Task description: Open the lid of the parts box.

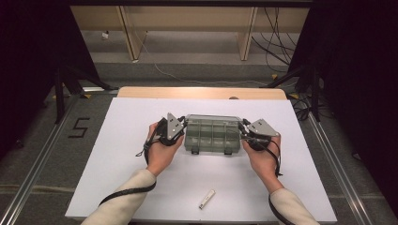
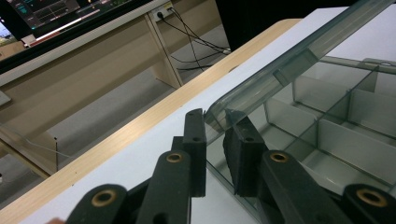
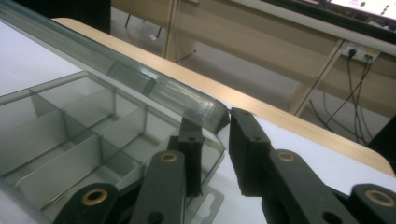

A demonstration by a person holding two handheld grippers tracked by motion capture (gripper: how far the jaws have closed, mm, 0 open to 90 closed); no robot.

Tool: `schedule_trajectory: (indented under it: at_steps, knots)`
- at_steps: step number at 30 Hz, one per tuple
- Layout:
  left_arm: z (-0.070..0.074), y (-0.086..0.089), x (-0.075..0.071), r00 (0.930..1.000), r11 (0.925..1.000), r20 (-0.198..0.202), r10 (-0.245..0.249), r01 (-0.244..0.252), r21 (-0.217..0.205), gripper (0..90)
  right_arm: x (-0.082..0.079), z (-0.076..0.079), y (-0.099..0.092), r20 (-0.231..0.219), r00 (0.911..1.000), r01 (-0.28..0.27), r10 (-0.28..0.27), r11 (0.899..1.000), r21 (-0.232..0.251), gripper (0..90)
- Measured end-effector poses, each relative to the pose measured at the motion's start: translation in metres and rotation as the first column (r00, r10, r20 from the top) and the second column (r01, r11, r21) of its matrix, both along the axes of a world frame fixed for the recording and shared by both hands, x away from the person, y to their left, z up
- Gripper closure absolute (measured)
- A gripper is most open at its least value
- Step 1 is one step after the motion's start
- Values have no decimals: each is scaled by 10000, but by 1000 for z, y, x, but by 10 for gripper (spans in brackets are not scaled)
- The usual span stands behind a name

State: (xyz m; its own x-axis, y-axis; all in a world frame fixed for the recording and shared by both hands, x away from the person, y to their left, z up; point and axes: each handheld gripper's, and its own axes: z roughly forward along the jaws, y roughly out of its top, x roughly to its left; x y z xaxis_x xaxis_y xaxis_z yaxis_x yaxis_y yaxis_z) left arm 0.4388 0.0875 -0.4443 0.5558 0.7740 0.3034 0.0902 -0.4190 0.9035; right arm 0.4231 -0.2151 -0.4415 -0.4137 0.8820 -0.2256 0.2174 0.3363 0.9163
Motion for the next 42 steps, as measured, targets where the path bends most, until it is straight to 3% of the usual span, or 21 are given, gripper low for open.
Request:
schedule_trajectory:
  at_steps: [5,14,30,42]
  knots:
    - [3,-1,4,9998,9998,88,184,-183,-51,806,4,2,2,313,9988,376,-376,9993,29,805]
    - [9,-4,14,9995,9995,104,283,-281,-143,826,10,6,4,459,9966,684,-687,9976,101,840]
    - [18,-4,27,9986,9985,-226,476,-482,-260,837,21,13,5,252,9960,849,-859,9957,368,855]
    - [21,-6,37,9969,9960,-533,573,-607,-653,837,32,16,5,240,9947,977,-996,9927,702,857]
